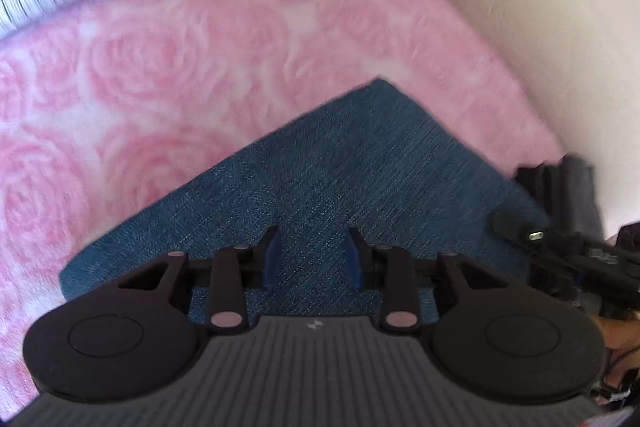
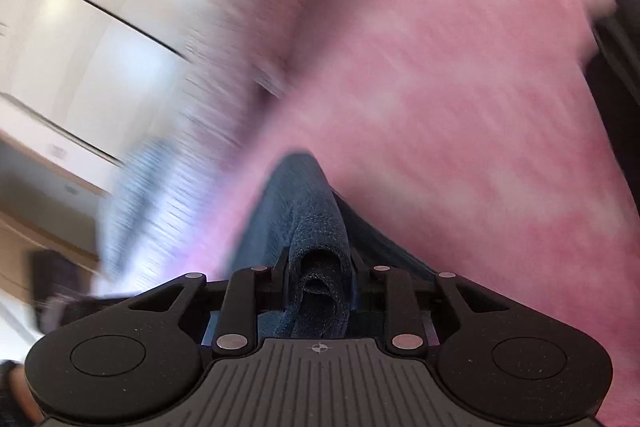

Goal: Fold clothes
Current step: 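Lift the jeans edge with the right gripper and fold it over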

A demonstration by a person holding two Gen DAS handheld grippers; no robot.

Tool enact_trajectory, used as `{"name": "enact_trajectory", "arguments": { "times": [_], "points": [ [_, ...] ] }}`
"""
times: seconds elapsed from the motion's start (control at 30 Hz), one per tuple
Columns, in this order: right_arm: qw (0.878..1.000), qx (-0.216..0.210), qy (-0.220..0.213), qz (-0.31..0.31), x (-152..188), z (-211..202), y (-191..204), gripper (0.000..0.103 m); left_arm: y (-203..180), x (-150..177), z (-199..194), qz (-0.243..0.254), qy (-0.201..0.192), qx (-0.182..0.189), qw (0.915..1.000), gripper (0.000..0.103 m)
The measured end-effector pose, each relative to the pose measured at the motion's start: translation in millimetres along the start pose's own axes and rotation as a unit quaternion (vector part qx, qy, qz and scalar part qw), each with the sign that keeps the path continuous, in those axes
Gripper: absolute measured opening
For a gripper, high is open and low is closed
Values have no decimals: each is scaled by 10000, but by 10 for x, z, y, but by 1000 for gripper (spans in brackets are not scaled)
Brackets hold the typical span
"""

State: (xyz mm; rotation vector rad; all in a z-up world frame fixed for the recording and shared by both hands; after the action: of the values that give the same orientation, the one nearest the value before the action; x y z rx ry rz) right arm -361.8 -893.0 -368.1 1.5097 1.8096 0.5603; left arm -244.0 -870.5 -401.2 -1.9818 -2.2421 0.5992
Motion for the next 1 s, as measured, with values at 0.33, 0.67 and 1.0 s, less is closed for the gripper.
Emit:
{"name": "enact_trajectory", "arguments": {
  "times": [0.33,0.67,1.0],
  "points": [
    [9999,79,-21,150,88,-175,-3,27,148,56,-79,162,-78,-190,9997,29],
    [9994,2,275,190,151,-48,-15,18,298,138,-135,-32,-80,-299,9995,29],
    [9988,-9,483,61,178,13,-58,16,415,265,-191,-252,-103,-341,9990,29]
  ]
}}
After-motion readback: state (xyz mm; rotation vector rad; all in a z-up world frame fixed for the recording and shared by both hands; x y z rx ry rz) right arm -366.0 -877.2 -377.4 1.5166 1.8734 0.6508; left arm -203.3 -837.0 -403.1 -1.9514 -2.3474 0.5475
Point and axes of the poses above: each gripper's, at about its wrist camera, not at the fingertips, and z roughly the way its jaws point, y to its left, x to its underside, the point moved 7 cm from there along z, roughly the way its jaws point, and after that the axes turned 9 degrees about y, right-handed, at the moved point
